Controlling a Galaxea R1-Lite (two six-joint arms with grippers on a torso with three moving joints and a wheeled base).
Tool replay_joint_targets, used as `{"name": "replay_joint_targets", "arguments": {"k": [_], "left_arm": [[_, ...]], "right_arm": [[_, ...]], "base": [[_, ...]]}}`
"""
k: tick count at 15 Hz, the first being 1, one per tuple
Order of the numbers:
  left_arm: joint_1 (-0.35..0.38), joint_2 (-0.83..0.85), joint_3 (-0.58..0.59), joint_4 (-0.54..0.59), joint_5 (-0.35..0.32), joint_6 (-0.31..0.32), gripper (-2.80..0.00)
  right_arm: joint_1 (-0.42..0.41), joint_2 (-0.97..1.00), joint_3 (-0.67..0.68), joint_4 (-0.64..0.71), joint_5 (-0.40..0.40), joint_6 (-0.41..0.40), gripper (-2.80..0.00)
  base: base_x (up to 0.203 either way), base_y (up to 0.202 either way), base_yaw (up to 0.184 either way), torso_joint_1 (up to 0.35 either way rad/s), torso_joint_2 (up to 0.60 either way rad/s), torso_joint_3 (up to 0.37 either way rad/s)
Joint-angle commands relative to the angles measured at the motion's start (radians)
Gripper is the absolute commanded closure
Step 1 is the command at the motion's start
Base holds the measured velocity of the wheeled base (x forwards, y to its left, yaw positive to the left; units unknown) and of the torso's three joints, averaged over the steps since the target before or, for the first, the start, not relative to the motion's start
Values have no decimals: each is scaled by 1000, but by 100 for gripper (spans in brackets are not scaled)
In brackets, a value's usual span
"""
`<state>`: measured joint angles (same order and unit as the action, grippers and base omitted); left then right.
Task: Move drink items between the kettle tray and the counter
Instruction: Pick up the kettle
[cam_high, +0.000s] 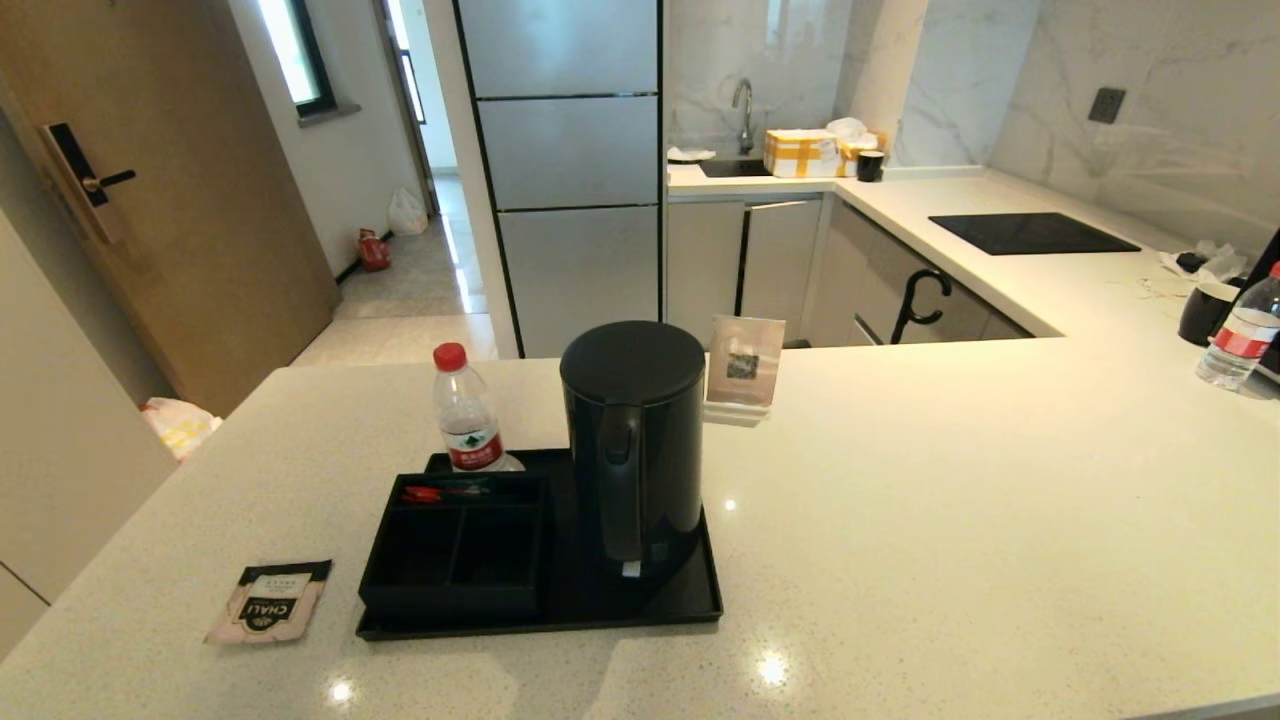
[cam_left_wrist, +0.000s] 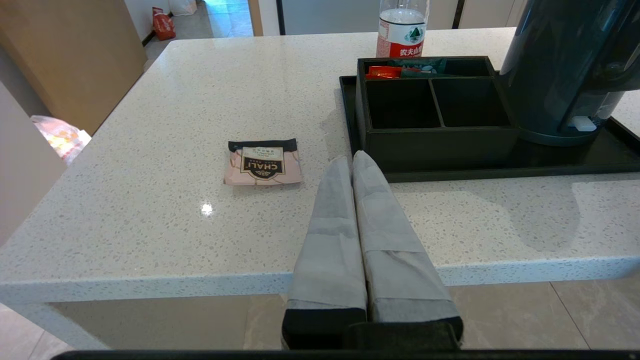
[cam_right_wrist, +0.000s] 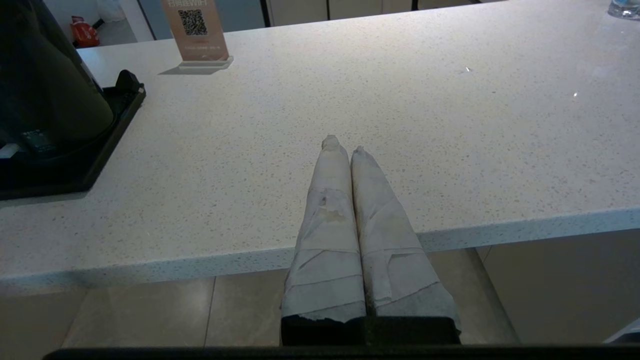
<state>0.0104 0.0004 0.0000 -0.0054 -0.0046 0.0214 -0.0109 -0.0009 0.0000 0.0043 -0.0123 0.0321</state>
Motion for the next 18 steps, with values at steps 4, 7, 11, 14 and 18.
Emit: {"name": "replay_joint_targets", "arguments": {"k": [4,7,11,14,18], "left_arm": [[0,0,0,-1,0,0,0],[2,0,0,-1,0,0,0],[2,0,0,-1,0,0,0],[2,0,0,-1,0,0,0],[2,0,0,-1,0,0,0]], "right_arm": [[0,1,0,-1,-2,17,0],[0,2,0,-3,0,17,0],[0,1,-2,1,-2,17,0],[0,1,-2,0,-2,17,0],[0,1,-3,-3,-2,14,0]], "base": [[0,0,0,0,0,0],[0,0,0,0,0,0],[0,0,0,0,0,0],[0,0,0,0,0,0],[0,0,0,0,0,0]]}}
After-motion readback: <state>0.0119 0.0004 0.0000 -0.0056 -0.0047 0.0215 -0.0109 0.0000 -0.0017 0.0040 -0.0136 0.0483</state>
